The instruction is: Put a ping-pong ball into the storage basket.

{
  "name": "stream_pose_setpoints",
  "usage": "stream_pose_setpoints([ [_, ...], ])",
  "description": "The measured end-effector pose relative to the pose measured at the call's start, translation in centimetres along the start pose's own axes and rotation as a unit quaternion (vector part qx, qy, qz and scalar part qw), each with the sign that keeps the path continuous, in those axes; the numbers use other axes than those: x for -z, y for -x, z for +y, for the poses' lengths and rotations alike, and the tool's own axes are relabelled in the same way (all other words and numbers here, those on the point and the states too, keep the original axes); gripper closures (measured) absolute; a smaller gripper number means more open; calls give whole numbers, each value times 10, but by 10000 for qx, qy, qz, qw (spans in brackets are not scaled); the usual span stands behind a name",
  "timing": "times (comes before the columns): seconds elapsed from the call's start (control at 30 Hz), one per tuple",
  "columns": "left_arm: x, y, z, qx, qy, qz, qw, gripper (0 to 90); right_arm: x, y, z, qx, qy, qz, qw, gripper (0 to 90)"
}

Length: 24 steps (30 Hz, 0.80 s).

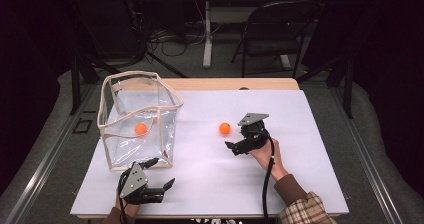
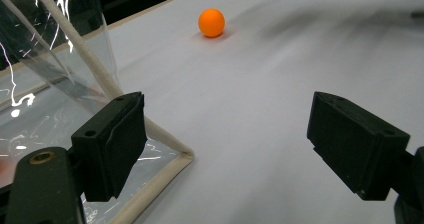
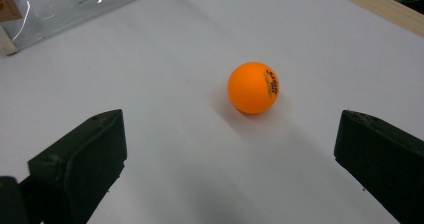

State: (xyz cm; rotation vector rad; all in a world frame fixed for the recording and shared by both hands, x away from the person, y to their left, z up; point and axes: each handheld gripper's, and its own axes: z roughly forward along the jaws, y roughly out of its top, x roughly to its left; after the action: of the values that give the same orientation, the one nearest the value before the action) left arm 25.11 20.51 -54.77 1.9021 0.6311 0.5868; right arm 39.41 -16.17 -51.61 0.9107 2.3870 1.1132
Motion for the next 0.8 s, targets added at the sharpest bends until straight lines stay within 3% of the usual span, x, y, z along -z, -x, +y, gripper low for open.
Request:
stream_pose_setpoints([
  [0.3, 0, 0, 1, -29, 2, -3, 10000, 159, -6, 12, 8, -120, 4, -34, 9999, 0],
  [0.8, 0, 0, 1, -30, 2, -16, 10000, 159, -29, 21, 17, -212, -141, 22, 9997, 0],
])
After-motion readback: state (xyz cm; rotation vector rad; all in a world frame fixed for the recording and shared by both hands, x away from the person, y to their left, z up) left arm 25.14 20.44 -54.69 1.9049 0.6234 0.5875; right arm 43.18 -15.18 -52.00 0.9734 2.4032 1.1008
